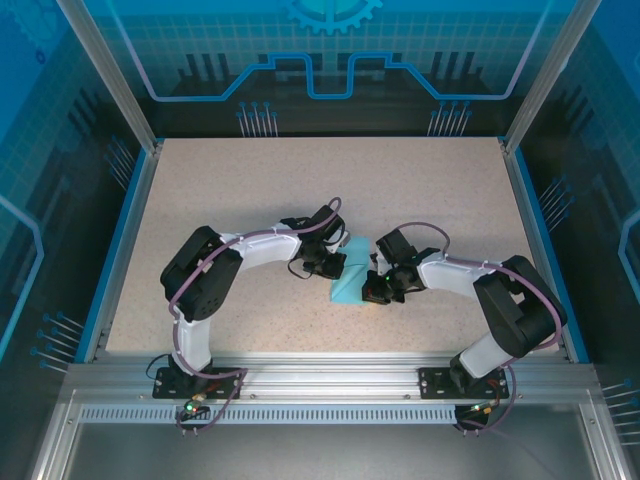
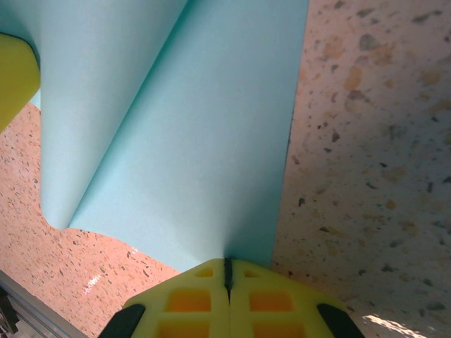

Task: Fold a paper plane with a square sheet of paper (fold left side to right side)
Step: Fold the triangle a second time at the center of the table.

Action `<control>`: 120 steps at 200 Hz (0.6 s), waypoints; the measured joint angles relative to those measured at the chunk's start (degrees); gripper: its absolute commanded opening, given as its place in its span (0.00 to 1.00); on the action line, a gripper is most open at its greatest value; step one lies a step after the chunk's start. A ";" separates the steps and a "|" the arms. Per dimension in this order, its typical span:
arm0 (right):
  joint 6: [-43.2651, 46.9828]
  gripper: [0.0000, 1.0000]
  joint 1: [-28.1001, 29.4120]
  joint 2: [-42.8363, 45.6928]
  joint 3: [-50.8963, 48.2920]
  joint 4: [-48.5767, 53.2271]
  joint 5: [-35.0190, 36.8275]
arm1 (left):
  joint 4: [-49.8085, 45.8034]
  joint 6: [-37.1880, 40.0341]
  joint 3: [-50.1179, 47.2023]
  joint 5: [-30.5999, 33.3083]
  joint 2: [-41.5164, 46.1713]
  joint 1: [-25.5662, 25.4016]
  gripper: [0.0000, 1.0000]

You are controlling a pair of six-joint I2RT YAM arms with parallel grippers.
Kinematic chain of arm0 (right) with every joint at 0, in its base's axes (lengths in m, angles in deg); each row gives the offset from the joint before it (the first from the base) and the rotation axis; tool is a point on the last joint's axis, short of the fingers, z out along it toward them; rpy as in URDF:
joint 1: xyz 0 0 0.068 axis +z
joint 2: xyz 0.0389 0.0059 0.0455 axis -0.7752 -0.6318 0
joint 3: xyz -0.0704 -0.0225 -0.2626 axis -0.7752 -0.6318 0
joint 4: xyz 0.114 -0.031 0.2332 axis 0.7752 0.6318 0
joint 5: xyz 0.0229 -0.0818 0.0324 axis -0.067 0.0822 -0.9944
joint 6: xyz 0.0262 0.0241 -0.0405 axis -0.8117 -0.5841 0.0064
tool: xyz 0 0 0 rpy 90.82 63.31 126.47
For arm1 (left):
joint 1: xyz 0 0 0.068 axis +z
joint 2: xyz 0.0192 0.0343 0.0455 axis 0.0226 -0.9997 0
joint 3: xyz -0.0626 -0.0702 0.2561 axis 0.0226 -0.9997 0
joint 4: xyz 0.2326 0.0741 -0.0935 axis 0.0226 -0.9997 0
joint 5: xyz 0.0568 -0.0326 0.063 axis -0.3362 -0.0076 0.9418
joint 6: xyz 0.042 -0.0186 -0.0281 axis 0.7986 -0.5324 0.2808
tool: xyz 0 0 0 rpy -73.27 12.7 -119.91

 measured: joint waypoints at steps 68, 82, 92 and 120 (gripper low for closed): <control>0.02 0.00 0.00 -0.20 0.17 0.17 -0.04 | -0.02 0.13 0.00 -0.02 -0.07 0.00 0.08; 0.02 0.00 0.00 -0.33 0.39 0.44 -0.04 | -0.02 0.15 0.00 -0.02 -0.24 0.00 0.08; 0.02 0.00 0.00 -0.35 0.44 0.50 -0.02 | -0.02 0.15 0.00 0.00 -0.42 0.00 0.08; 0.02 0.00 0.00 -0.37 0.44 0.50 -0.02 | -0.04 0.17 0.00 -0.02 -1.14 0.00 0.08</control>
